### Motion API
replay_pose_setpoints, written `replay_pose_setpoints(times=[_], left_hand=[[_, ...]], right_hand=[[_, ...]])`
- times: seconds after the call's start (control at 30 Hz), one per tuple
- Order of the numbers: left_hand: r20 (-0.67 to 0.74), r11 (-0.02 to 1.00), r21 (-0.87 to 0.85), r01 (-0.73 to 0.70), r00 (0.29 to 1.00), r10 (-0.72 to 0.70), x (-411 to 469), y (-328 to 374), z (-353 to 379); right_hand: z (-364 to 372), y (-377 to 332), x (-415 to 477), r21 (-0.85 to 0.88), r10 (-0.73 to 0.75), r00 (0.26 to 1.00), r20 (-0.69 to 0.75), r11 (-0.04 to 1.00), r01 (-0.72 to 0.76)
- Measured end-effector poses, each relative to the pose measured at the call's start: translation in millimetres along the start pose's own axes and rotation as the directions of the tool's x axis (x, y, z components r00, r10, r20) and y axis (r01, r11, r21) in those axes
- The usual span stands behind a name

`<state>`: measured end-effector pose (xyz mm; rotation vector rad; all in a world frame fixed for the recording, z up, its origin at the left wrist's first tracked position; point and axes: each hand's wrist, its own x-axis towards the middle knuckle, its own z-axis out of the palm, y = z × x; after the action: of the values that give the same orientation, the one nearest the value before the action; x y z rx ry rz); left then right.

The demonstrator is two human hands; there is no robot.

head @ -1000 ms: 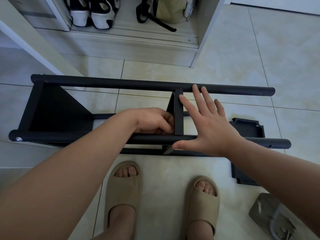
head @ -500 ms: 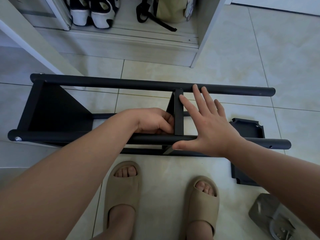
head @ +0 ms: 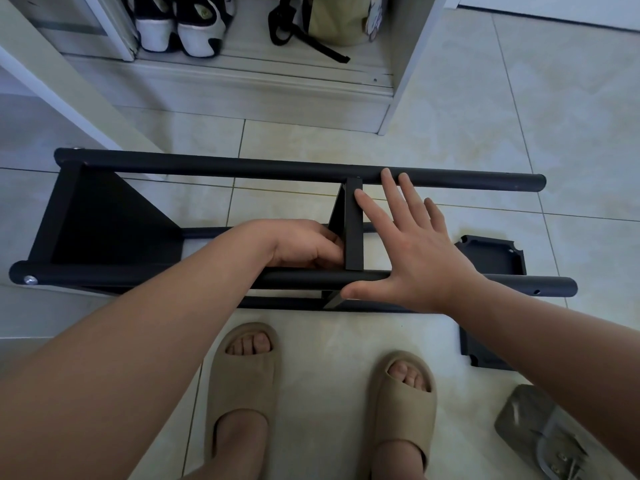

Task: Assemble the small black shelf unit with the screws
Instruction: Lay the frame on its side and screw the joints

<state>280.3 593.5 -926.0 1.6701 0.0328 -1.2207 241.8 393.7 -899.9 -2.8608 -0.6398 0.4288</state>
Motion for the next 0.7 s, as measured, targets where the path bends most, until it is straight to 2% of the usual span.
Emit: replay_pose_setpoints(times=[0.7], left_hand=[[-0.006,0.999,-0.052,0.001,1.000,-0.001,1.3,1.6,-1.2]], right_hand=[[0.4,-0.2,0.5,-0.016,0.002,1.000,0.003,1.000,-0.002]])
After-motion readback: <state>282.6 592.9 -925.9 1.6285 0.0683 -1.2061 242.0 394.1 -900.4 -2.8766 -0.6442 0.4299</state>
